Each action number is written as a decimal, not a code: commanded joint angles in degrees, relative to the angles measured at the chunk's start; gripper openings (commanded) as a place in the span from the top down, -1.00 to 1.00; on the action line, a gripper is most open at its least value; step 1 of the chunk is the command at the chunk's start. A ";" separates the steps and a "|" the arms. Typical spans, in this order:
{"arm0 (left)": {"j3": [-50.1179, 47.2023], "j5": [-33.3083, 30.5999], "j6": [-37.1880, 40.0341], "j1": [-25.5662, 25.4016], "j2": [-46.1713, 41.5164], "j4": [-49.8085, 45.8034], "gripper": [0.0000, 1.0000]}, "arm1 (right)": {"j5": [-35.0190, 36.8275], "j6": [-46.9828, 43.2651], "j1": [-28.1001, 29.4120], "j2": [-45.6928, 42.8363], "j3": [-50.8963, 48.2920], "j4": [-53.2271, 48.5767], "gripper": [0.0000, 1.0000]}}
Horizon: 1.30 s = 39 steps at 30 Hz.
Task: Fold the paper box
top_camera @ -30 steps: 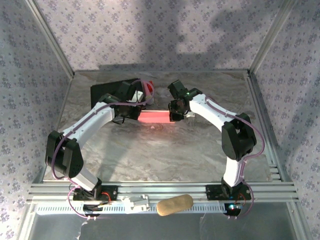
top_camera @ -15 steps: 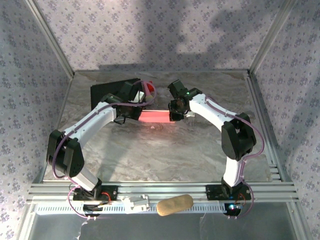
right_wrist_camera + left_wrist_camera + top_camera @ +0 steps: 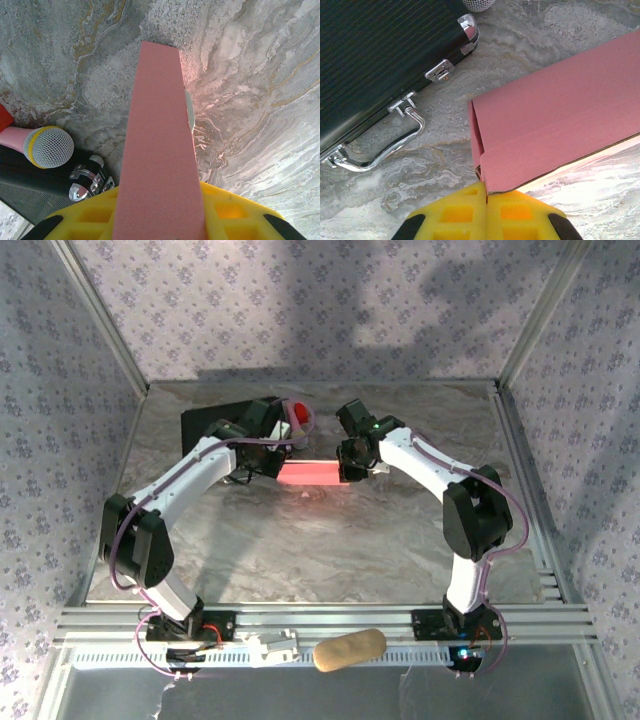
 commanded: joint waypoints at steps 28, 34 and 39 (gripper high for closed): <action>-5.13 8.63 -6.93 3.70 1.96 0.07 1.00 | -2.71 -0.47 -0.54 2.44 0.74 -3.02 0.46; -5.11 5.61 -5.00 4.44 2.20 -0.30 1.00 | -2.85 -1.05 -0.99 2.49 0.76 -3.17 0.47; -3.82 3.65 -3.98 4.88 1.69 -1.91 1.00 | -2.80 -1.32 -1.13 2.40 0.67 -3.08 0.47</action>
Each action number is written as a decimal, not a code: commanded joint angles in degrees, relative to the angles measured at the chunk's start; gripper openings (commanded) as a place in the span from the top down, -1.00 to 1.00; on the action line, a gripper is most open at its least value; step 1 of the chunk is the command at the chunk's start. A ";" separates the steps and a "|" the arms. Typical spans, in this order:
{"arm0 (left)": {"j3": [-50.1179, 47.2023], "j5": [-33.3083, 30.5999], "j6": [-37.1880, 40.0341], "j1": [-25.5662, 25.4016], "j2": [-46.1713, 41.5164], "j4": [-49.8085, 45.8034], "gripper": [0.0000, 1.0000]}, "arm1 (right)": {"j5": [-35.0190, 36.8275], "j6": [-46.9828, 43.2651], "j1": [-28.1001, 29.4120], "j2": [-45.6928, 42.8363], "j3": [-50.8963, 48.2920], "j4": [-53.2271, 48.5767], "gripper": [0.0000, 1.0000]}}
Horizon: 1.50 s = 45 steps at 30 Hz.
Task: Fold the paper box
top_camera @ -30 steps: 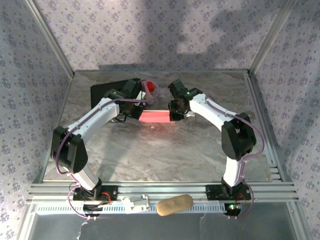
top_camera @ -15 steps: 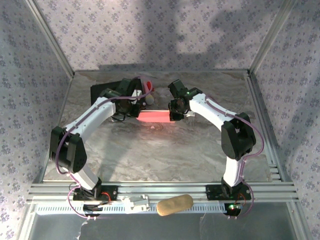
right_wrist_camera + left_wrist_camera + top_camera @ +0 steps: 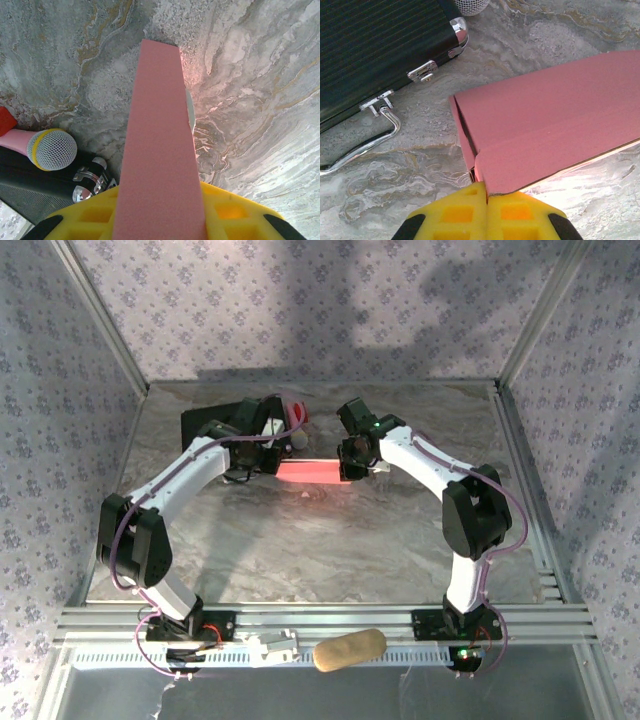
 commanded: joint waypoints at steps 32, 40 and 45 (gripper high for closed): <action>-2.56 -6.77 1.27 1.25 3.62 -4.81 1.00 | -2.89 -1.47 -0.88 1.96 0.04 -2.12 0.44; -4.51 -5.84 0.50 1.95 4.59 -1.46 1.00 | -2.76 -3.29 -1.31 2.00 0.81 -1.40 0.30; -3.66 -4.32 0.18 2.74 6.01 -1.41 1.00 | -1.97 -5.58 -1.64 1.46 1.53 -1.23 0.19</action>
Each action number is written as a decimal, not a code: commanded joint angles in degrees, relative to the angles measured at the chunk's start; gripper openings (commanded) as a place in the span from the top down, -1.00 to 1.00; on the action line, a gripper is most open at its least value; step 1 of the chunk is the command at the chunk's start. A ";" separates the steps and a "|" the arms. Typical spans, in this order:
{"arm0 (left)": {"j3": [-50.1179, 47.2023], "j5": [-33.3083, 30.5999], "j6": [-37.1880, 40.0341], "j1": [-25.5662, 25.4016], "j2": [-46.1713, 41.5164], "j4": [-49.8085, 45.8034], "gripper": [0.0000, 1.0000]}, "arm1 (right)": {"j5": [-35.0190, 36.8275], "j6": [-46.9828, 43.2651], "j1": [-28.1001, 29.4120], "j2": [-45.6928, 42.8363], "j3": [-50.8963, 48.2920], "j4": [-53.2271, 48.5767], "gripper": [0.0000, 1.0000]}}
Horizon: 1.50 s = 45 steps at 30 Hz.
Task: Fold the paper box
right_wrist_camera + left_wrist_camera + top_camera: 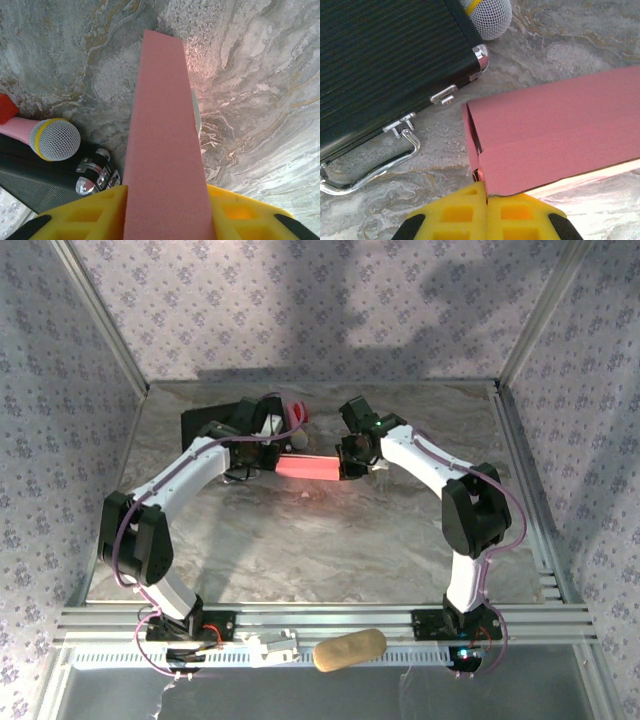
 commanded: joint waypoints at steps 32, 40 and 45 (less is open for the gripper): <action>5.64 -0.29 -7.32 -2.14 12.55 -7.72 1.00 | 12.68 -17.92 -1.83 -17.55 -10.71 7.76 -0.56; 4.34 -0.48 -8.82 -2.87 12.30 -6.40 1.00 | 11.96 -15.72 0.71 -18.85 -18.88 26.67 -0.51; 3.61 -0.21 -8.65 -2.83 11.57 -6.43 1.00 | 14.07 -24.45 -2.15 -20.91 -17.34 22.11 -0.15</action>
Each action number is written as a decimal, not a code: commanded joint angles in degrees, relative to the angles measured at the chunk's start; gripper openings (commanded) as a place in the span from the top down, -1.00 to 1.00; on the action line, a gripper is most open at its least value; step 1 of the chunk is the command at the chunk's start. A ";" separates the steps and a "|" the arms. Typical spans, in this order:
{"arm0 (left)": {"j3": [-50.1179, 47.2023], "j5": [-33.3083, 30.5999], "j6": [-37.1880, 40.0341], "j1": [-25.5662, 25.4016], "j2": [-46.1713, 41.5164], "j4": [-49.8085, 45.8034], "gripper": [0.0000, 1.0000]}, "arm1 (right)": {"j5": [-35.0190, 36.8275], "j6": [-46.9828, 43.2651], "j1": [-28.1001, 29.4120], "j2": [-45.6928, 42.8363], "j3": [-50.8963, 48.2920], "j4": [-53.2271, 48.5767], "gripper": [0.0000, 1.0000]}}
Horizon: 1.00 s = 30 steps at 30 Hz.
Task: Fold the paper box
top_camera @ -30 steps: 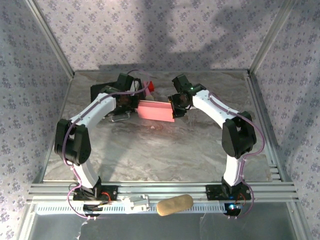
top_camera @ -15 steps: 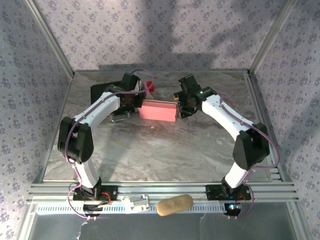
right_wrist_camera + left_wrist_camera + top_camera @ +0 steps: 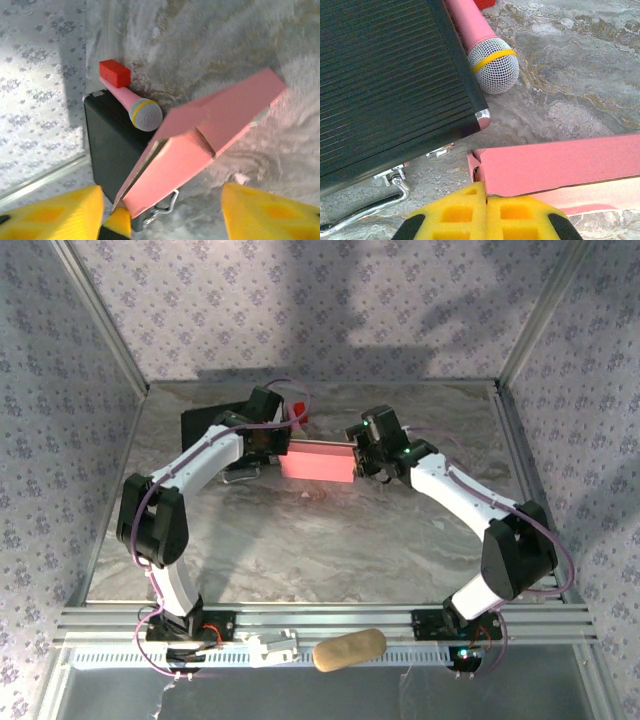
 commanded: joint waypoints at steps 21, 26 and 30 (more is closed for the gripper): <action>-1.63 2.58 0.12 -1.85 2.57 -12.14 1.00 | 5.96 -83.34 -1.21 9.49 17.57 -23.44 0.46; -1.45 2.57 0.24 -2.05 2.75 -12.42 1.00 | 6.25 -84.54 -1.52 11.14 18.16 -23.22 0.46; -1.19 2.48 0.31 -2.09 2.84 -12.57 1.00 | 5.19 -85.43 -1.74 12.19 19.24 -22.76 0.46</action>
